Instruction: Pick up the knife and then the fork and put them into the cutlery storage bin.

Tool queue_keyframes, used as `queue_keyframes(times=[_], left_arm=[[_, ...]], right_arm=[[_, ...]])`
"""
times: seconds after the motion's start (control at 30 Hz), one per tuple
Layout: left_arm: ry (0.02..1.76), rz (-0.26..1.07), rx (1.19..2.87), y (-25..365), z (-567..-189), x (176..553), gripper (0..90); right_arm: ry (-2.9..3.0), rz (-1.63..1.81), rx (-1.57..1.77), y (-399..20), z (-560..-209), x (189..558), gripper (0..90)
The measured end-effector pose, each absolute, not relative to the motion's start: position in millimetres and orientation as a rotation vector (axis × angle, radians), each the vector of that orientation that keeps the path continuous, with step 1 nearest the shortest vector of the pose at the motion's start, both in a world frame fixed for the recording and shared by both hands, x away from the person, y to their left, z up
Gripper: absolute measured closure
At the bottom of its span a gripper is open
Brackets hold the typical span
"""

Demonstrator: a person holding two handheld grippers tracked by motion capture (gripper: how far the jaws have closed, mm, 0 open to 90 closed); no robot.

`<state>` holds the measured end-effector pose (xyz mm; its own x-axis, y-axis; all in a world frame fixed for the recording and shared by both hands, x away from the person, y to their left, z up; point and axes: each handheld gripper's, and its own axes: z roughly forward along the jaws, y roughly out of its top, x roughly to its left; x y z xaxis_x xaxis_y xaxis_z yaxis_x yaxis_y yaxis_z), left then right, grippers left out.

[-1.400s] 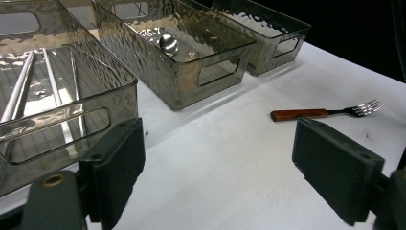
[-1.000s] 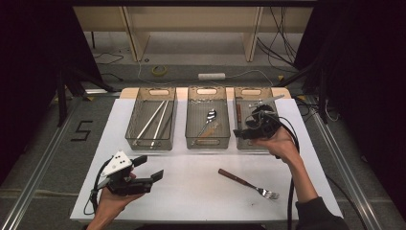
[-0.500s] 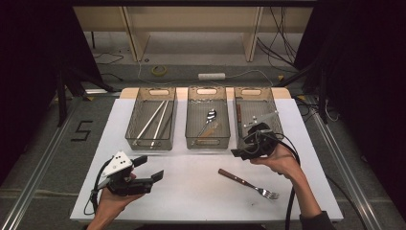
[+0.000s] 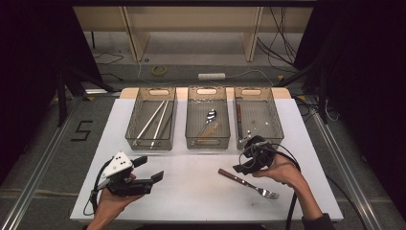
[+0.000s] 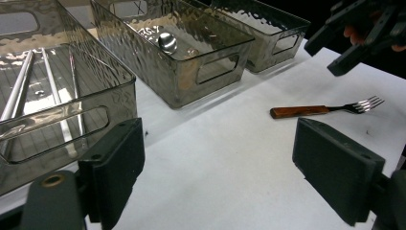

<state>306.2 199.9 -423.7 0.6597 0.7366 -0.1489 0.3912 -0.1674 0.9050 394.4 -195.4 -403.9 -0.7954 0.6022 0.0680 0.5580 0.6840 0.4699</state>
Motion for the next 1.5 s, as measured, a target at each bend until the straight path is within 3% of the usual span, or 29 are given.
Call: queue_keyframes(times=[0.53,1.5], left_arm=[[0.908,0.395,1.788,199.8,-424.2,305.7,17.8],[0.909,0.391,1.787,200.2,-424.3,305.7,17.8]], right_arm=[[2.890,0.495,0.907,-186.5,-432.7,383.9,40.4],[2.954,0.350,0.851,-181.4,-454.1,382.9,67.9]])
